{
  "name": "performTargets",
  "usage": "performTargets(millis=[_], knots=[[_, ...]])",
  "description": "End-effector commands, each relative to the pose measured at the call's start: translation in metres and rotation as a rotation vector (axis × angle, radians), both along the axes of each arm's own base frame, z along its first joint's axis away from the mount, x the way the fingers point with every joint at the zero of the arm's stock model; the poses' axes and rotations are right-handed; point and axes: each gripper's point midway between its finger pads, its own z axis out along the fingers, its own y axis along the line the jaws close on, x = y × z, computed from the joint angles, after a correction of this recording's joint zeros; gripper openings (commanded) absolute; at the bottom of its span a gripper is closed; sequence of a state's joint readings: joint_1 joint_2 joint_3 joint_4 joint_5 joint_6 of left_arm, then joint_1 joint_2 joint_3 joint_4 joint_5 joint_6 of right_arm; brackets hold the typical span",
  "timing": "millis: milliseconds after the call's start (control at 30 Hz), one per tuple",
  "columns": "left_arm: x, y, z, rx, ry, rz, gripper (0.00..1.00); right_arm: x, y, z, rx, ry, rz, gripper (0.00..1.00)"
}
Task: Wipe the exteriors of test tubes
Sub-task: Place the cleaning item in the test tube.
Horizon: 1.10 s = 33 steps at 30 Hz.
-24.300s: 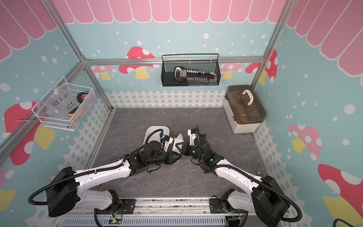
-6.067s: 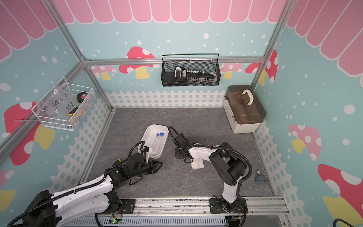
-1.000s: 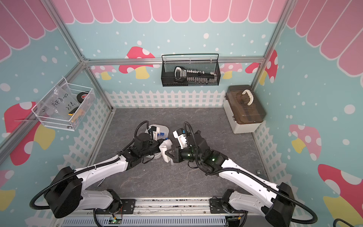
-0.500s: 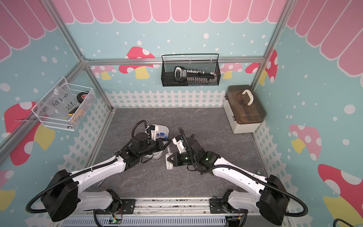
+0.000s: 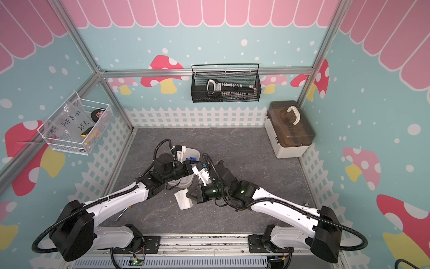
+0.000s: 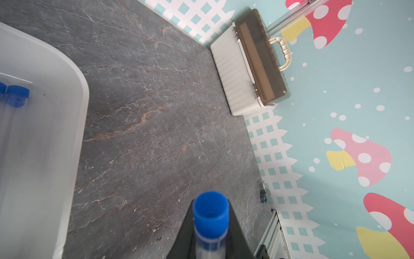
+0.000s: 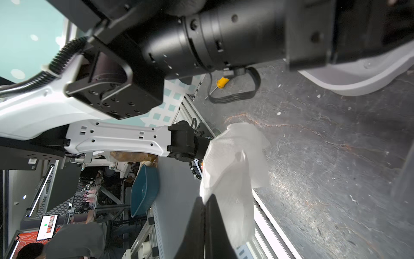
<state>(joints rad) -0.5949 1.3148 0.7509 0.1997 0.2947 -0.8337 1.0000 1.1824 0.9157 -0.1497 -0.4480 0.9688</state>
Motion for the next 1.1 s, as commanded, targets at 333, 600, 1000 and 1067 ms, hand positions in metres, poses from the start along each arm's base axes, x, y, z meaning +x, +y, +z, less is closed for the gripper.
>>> performTargets(millis=[333, 600, 1000, 1067], knots=[[-0.017, 0.004, 0.000, -0.029, 0.015, -0.030, 0.14, 0.082, -0.040, -0.021, -0.173, -0.076, -0.233, 0.01], [-0.023, 0.003, 0.002, -0.051, 0.019, -0.050, 0.15, 0.109, -0.066, -0.031, -0.213, -0.100, -0.323, 0.03], [-0.027, 0.002, 0.004, -0.117, 0.036, -0.047, 0.15, 0.117, -0.063, -0.055, -0.238, -0.072, -0.334, 0.23], [-0.027, 0.002, 0.004, -0.119, 0.039, -0.045, 0.15, 0.118, -0.064, -0.056, -0.241, -0.072, -0.339, 0.30]])
